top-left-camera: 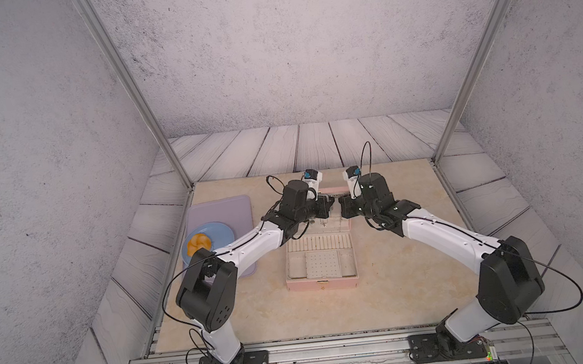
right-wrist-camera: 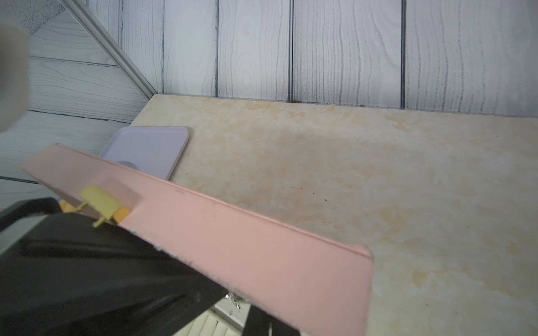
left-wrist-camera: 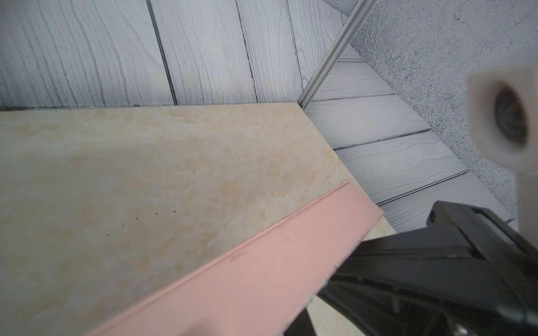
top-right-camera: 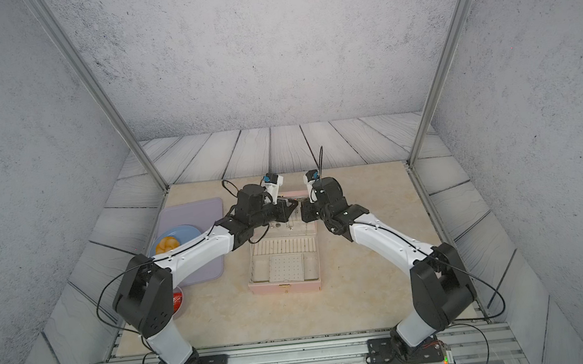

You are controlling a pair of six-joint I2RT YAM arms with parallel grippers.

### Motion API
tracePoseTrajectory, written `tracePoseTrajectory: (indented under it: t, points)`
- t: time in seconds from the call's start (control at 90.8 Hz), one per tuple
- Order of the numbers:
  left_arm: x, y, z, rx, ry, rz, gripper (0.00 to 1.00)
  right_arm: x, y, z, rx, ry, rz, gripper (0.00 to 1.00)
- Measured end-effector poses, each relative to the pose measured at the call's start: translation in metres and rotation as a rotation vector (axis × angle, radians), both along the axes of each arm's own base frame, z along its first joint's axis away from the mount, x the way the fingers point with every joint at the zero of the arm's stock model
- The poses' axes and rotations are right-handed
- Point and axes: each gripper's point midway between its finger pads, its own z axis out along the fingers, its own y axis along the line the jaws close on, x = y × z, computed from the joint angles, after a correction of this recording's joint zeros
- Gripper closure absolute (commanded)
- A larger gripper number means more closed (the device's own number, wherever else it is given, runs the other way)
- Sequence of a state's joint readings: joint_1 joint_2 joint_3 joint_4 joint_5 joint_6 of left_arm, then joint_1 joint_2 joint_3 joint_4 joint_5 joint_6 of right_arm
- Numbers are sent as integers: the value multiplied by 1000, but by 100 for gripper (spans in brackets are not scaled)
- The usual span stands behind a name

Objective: Put jewelry chain into jewelry box
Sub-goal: Hang the necklace on the jewelry box clasp.

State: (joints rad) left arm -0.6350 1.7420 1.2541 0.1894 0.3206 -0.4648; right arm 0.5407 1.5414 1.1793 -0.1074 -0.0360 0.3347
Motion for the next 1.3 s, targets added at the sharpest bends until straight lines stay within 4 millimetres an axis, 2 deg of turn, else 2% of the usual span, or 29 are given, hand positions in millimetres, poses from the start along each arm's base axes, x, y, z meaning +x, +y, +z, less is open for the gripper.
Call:
tracePoseTrajectory:
  t: [0.132, 0.352, 0.76, 0.947, 1.299]
  points:
    - [1, 0, 0, -5, 3, 6, 100, 1, 0, 3, 9, -2, -4, 98]
    - [2, 1, 0, -6, 7, 15, 100, 3, 2, -4, 13, 19, 2, 97]
    - [0, 2, -4, -11, 29, 17, 100, 1, 2, -10, 11, 43, 3, 89]
    - [0, 2, -4, -11, 32, 18, 100, 1, 1, -10, 14, 49, -2, 82]
    - [-1, 3, -7, -3, 43, 19, 96, 1, 1, -10, 17, 51, -6, 82]
